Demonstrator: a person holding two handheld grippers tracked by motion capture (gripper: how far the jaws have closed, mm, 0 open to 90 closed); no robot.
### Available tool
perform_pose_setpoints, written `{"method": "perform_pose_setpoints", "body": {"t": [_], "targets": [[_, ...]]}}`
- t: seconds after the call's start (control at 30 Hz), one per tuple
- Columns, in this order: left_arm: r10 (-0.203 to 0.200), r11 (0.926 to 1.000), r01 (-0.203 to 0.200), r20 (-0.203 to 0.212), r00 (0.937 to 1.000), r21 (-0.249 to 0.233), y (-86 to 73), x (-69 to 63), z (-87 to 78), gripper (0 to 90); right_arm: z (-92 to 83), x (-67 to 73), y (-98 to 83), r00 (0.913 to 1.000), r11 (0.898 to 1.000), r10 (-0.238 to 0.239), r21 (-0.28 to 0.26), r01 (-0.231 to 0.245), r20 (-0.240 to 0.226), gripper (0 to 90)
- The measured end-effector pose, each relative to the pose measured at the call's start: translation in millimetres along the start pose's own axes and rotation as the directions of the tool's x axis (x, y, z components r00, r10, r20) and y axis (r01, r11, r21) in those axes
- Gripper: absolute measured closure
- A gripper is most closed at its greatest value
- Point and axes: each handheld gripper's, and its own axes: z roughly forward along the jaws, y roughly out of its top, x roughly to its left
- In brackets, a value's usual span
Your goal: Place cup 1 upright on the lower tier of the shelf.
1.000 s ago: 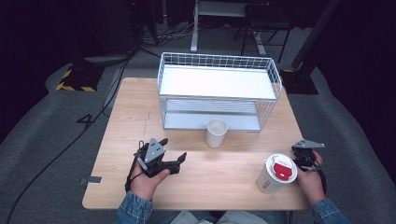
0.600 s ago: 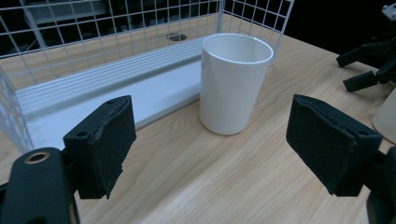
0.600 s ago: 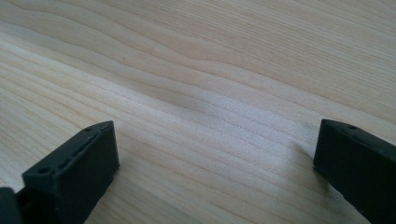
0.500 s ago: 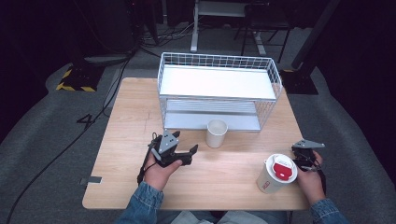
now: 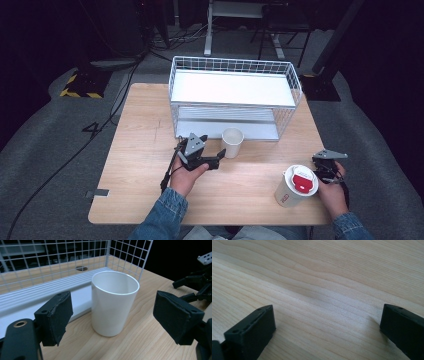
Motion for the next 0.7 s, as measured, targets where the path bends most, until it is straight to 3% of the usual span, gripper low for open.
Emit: {"method": "perform_pose_setpoints", "body": {"t": [0.13,0.27,0.57,0.7], "targets": [[0.005,1.0,-0.005,0.012,0.9999,0.003,-1.8,-2.9,11.0,16.3,0.0,0.0,0.0,1.0,1.0,0.0,0.0,0.0,0.0,0.0],[-0.001,1.0,0.001,-0.002,1.0,0.008,-3.8,-4.5,21.6,16.0,0.0,0.0,0.0,1.0,1.0,0.0,0.0,0.0,0.0,0.0],[-0.04,0.9992,0.04,0.0,0.9992,-0.003,-8.2,-3.9,42.7,15.7,0.0,0.0,0.0,1.0,1.0,0.0,0.0,0.0,0.0,0.0],[-0.028,0.9996,0.028,-0.006,0.9996,0.007,-11.3,-4.6,53.5,15.6,0.0,0.0,0.0,1.0,1.0,0.0,0.0,0.0,0.0,0.0]]}}
